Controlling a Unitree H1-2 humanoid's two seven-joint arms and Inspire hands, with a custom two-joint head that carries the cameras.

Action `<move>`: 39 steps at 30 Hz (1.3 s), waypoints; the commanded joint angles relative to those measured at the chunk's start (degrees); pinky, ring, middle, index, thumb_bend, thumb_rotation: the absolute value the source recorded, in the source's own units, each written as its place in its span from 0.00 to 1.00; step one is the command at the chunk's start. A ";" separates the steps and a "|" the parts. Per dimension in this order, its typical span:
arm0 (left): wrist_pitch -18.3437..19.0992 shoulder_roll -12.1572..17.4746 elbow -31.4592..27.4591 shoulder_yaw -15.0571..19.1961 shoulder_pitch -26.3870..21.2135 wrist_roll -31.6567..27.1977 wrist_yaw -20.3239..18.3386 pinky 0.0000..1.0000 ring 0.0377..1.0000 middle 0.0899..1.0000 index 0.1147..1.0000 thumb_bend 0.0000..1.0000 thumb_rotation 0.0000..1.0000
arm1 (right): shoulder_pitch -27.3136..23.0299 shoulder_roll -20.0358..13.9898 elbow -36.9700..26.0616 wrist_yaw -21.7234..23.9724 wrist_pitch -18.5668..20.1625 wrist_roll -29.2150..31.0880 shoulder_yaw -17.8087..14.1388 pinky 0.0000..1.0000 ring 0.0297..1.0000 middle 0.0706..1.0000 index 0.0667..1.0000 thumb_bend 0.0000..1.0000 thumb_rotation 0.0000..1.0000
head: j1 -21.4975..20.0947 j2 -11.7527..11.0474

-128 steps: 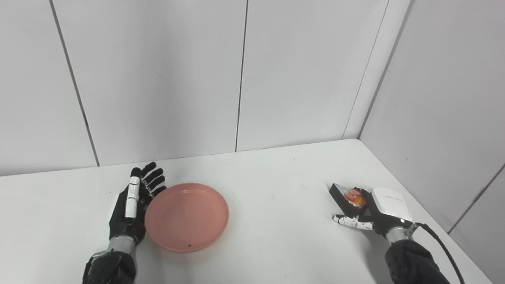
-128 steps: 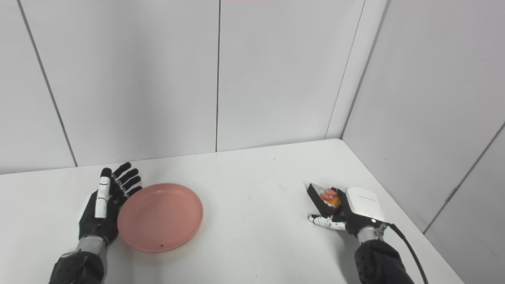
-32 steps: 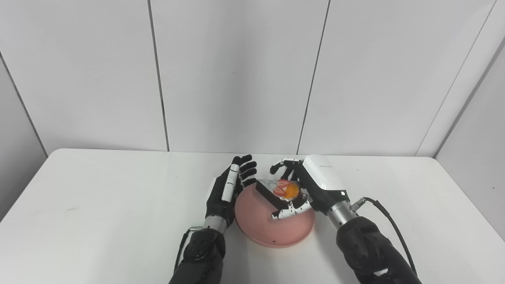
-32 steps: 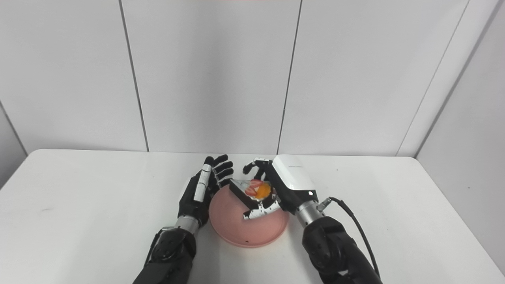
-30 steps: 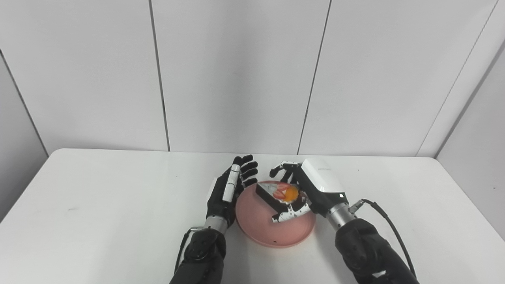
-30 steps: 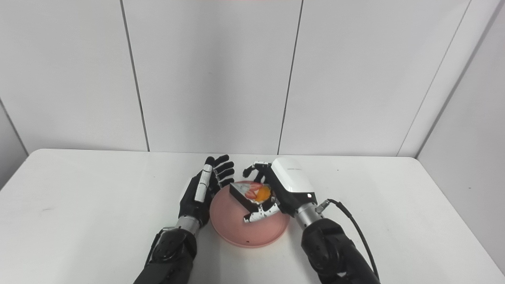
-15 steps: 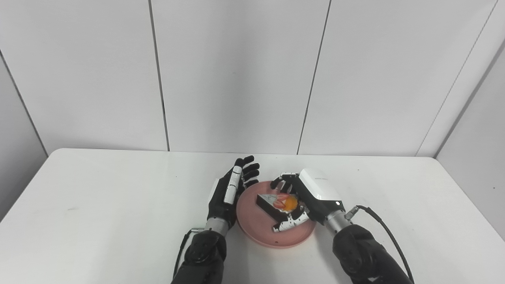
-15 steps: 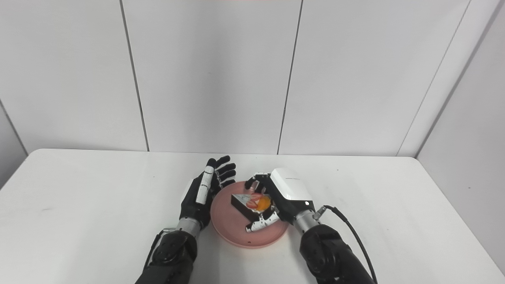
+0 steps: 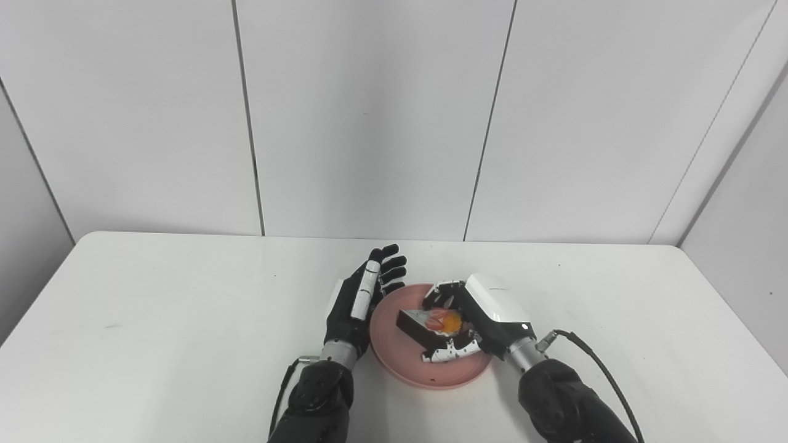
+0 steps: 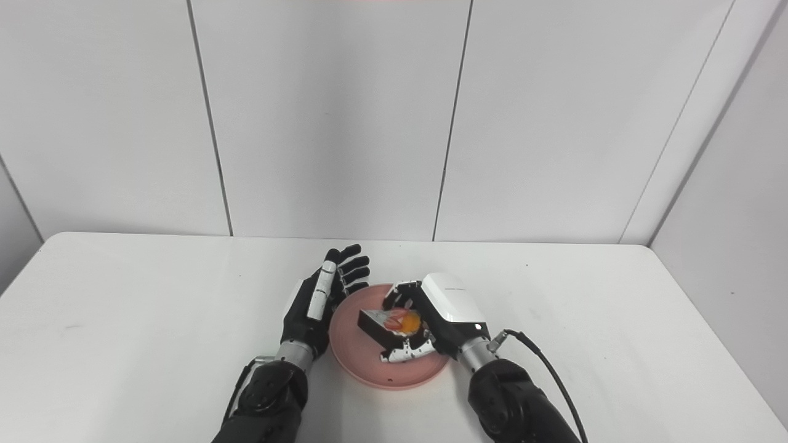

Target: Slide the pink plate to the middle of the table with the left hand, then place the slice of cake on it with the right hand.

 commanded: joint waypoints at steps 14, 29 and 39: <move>7.21 0.24 1.52 -0.39 4.33 0.22 0.89 0.75 0.79 0.76 0.74 0.65 0.90 | 0.57 -1.35 -3.78 -5.92 -4.68 -0.33 -2.55 0.55 0.64 0.69 0.67 0.84 0.68 | -0.19 0.32; 8.13 0.60 0.25 0.65 4.91 -0.88 0.19 0.74 0.79 0.77 0.74 0.66 0.88 | 5.14 2.06 -5.08 -14.17 -9.21 8.58 -11.88 0.59 0.69 0.73 0.72 0.75 0.81 | -0.09 0.61; 3.20 1.02 -2.05 1.04 6.65 1.25 4.48 0.74 0.80 0.78 0.74 0.66 0.88 | 5.49 6.26 7.42 -10.11 -13.37 27.85 -19.40 0.66 0.73 0.76 0.77 0.71 0.97 | 0.12 1.05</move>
